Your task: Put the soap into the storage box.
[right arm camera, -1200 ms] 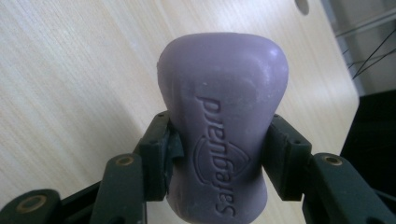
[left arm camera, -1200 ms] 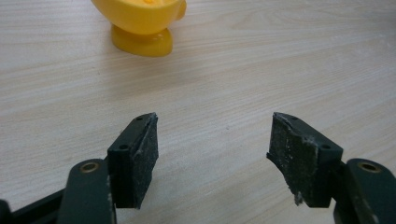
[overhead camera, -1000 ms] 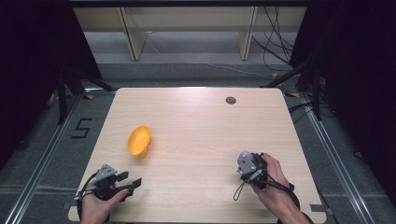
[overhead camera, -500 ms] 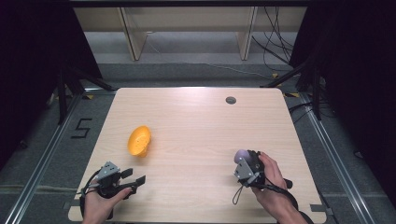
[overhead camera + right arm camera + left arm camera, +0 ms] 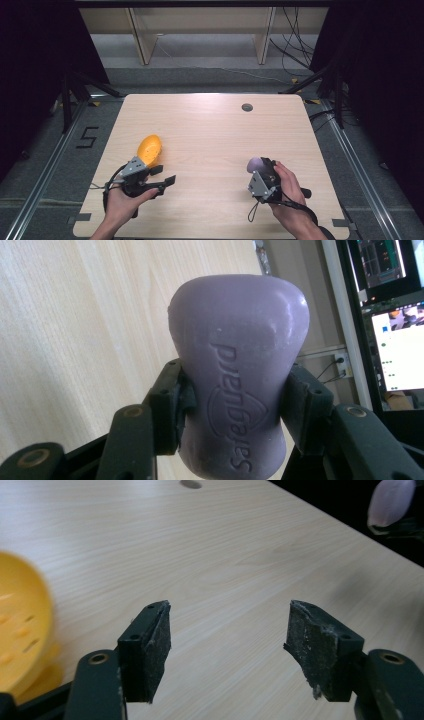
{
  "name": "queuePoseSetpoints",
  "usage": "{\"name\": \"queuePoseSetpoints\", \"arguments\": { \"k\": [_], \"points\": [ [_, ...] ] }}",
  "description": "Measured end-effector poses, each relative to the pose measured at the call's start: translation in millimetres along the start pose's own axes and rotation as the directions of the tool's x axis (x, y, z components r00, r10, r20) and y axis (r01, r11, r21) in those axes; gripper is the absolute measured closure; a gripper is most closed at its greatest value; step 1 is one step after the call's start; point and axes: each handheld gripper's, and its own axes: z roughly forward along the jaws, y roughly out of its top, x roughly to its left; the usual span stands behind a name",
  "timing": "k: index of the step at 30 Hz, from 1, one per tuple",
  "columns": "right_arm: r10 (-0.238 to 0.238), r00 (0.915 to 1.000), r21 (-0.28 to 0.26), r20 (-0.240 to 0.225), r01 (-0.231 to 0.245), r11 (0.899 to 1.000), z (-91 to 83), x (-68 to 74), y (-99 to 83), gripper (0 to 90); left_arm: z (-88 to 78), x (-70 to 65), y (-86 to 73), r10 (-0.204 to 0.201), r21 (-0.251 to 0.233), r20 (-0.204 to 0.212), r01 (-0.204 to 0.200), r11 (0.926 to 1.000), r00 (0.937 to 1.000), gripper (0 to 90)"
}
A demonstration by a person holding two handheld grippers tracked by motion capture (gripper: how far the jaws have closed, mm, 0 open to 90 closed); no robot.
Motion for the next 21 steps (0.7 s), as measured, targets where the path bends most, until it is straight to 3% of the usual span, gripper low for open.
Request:
{"name": "queuePoseSetpoints", "arguments": {
  "k": [1, 2, 7, 8, 10, 11, 13, 14, 15, 17, 18, 19, 20, 21],
  "points": [
    [0.009, 0.9999, 0.005, 0.005, -0.009, 1.000, -0.4, 0.8, 0.7, 50.2, 4.2, -3.7, 4.4, 0.004, 0.002, 0.016, -0.004, 1.0000, 0.9999, 33.7],
    [-0.038, 0.9992, -0.012, 0.009, 0.039, 0.999, 0.4, -1.5, 1.3, 50.2, 8.1, -7.5, 8.8, 0.014, 0.003, 0.027, -0.014, 0.9999, 0.9995, 33.6],
    [-0.079, 0.9967, -0.032, 0.017, 0.079, 0.996, 1.0, -3.1, 1.9, 50.2, 29.0, -24.9, 32.3, 0.083, 0.009, 0.097, -0.084, 0.9964, 0.9918, 33.7],
    [-0.015, 0.9998, -0.017, 0.012, 0.016, 1.000, -0.2, 0.9, 3.2, 50.2, 31.7, -27.4, 35.0, 0.087, 0.008, 0.104, -0.089, 0.9960, 0.9907, 33.8],
    [-0.024, 0.9997, -0.021, 0.008, 0.024, 0.999, -0.2, 0.7, 3.6, 50.2, 37.6, -33.0, 40.8, 0.105, 0.011, 0.115, -0.107, 0.9942, 0.9878, 34.2],
    [-0.062, 0.9980, -0.033, 0.016, 0.062, 0.997, 0.6, -1.2, 3.8, 50.2, 42.5, -38.4, 44.9, 0.111, 0.009, 0.130, -0.113, 0.9936, 0.9852, 34.5],
    [-0.068, 0.9976, -0.043, 0.014, 0.069, 0.997, 0.5, -1.4, 4.7, 50.2, 47.0, -43.8, 48.4, 0.116, 0.007, 0.146, -0.119, 0.9929, 0.9825, 35.1],
    [0.004, 1.0000, -0.028, 0.009, -0.004, 1.000, -1.2, 3.5, 6.9, 50.2, 50.2, -47.3, 50.1, 0.119, 0.005, 0.157, -0.121, 0.9926, 0.9804, 35.4],
    [0.004, 1.0000, -0.028, 0.009, -0.004, 1.000, -1.2, 3.5, 6.9, 50.2, 52.8, -50.4, 51.9, 0.130, 0.008, 0.165, -0.133, 0.9911, 0.9776, 35.4],
    [-0.006, 0.9999, -0.029, 0.010, 0.006, 1.000, -1.5, 3.3, 7.2, 50.2, 58.1, -55.8, 55.1, 0.140, 0.007, 0.181, -0.143, 0.9897, 0.9735, 35.8],
    [-0.064, 0.9978, -0.049, 0.018, 0.065, 0.997, -0.4, -0.1, 6.5, 50.2, 60.1, -57.8, 57.2, 0.157, 0.008, 0.178, -0.161, 0.9870, 0.9715, 36.2],
    [-0.098, 0.9949, -0.053, 0.020, 0.099, 0.994, -0.4, -2.1, 7.1, 50.2, 62.9, -61.1, 58.9, 0.149, 0.006, 0.182, -0.153, 0.9882, 0.9719, 36.4],
    [-0.057, 0.9982, -0.050, 0.018, 0.058, 0.997, -0.3, 0.8, 7.1, 50.2, 65.4, -62.3, 60.7, 0.158, 0.001, 0.194, -0.161, 0.9869, 0.9682, 36.7],
    [-0.072, 0.9973, -0.056, 0.015, 0.072, 0.996, -0.1, 0.0, 7.1, 50.2, 67.0, -63.7, 61.9, 0.163, 0.001, 0.194, -0.166, 0.9861, 0.9675, 37.2]
  ]
}}
